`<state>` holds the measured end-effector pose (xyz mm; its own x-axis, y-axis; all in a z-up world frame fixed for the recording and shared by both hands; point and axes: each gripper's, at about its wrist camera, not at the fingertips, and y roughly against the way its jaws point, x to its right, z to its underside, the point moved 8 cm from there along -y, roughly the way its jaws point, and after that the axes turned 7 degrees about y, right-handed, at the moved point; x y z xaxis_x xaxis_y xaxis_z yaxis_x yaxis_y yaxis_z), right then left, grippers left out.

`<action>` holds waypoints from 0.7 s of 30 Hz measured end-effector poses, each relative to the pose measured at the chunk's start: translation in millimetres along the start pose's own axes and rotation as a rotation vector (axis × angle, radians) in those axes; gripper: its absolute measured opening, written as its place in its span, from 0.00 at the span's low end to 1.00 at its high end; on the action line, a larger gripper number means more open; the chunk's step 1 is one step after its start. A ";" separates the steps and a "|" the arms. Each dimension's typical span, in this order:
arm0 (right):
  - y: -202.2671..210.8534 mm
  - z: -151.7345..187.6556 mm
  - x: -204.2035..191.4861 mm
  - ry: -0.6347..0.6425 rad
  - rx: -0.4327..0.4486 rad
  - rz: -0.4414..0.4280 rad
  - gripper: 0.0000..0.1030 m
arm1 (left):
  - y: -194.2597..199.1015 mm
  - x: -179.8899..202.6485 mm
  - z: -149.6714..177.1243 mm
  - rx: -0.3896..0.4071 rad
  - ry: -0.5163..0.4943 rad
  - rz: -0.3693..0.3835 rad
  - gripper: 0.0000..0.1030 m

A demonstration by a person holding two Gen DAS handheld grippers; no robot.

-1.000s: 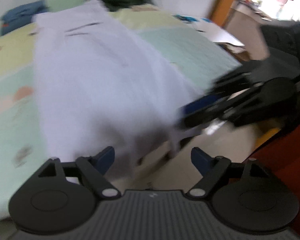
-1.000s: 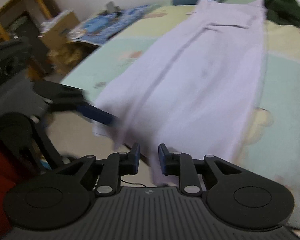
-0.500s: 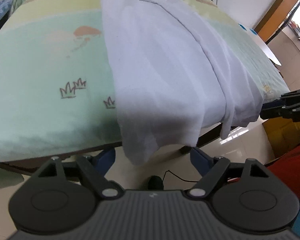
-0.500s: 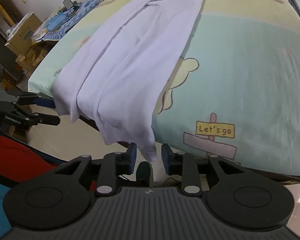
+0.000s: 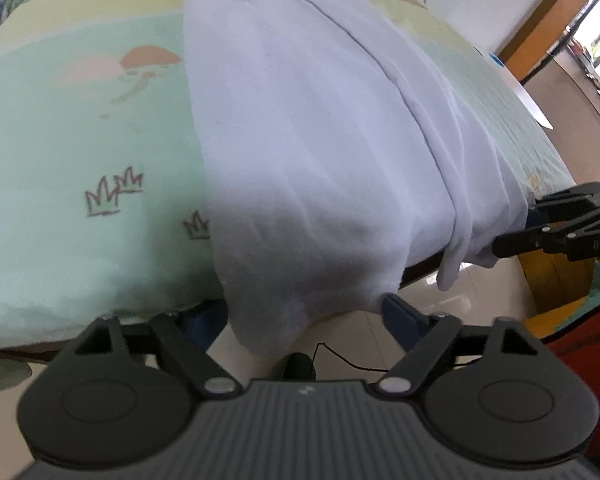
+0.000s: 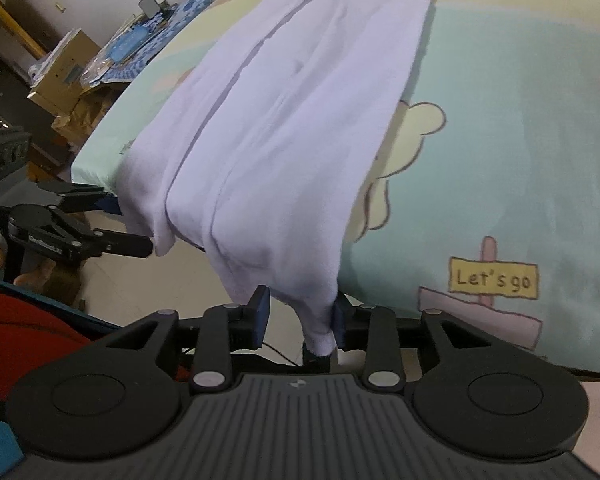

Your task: Fold clothes

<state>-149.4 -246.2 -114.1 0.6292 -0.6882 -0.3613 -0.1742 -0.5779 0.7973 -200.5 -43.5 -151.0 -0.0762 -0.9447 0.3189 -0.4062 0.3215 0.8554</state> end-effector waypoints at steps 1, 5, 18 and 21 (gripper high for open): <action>-0.2 0.2 0.0 0.003 -0.002 -0.001 0.31 | -1.5 -0.8 -0.4 -0.004 -0.012 -0.007 0.35; 0.4 2.9 -1.3 0.020 -0.014 -0.004 0.15 | -2.3 -2.5 2.6 -0.029 -0.034 -0.011 0.22; 10.9 5.1 2.5 -0.011 -0.026 -0.077 0.09 | 23.6 24.8 -3.0 0.013 -0.140 -0.055 0.00; 18.3 4.1 2.3 -0.020 -0.025 -0.126 0.09 | 36.1 27.8 -11.8 0.028 -0.134 -0.034 0.00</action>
<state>-154.2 -260.2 -102.4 0.6298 -0.6197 -0.4682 -0.0760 -0.6491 0.7569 -206.5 -57.4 -106.4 -0.1818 -0.9558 0.2312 -0.4354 0.2890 0.8526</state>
